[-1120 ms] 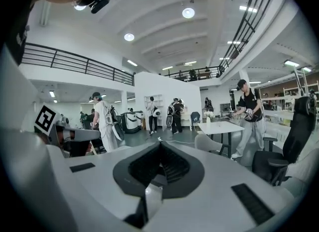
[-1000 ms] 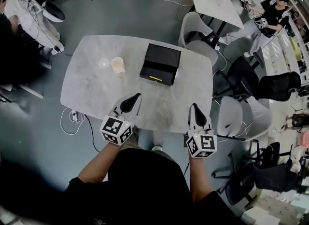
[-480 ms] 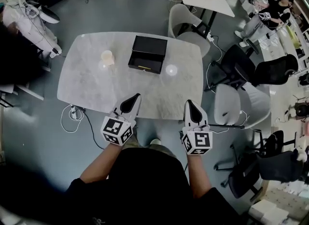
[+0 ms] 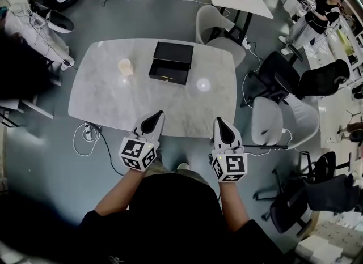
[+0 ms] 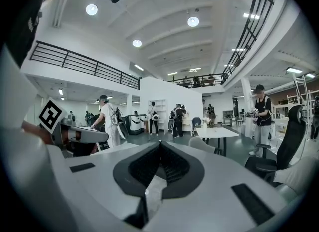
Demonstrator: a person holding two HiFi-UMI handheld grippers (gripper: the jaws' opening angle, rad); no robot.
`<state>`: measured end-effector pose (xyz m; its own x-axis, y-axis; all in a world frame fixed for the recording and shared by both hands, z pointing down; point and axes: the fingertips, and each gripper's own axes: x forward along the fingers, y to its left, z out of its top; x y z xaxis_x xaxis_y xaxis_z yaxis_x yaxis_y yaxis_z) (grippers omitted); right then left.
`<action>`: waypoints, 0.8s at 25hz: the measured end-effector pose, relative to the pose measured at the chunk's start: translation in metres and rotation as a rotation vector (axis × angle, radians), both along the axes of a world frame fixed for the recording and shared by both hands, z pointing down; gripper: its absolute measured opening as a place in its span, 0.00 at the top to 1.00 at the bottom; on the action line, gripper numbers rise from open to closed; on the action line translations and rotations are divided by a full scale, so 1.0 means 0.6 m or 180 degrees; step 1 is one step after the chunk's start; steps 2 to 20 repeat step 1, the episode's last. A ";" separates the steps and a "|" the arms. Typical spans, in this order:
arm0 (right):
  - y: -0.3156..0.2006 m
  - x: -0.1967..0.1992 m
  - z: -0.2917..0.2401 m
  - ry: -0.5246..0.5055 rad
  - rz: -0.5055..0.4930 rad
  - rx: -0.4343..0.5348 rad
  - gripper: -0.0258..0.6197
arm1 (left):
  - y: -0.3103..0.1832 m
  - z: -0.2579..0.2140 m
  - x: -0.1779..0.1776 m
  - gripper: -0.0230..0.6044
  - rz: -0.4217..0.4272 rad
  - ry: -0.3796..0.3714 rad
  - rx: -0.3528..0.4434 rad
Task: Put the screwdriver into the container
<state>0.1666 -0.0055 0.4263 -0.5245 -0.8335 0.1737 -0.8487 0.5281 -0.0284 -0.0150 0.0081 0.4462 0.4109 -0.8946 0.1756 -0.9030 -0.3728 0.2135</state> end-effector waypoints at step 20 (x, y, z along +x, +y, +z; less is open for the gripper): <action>0.002 0.002 0.001 0.0010 -0.0009 -0.0002 0.94 | 0.002 0.001 0.002 0.94 -0.0006 0.0002 -0.0012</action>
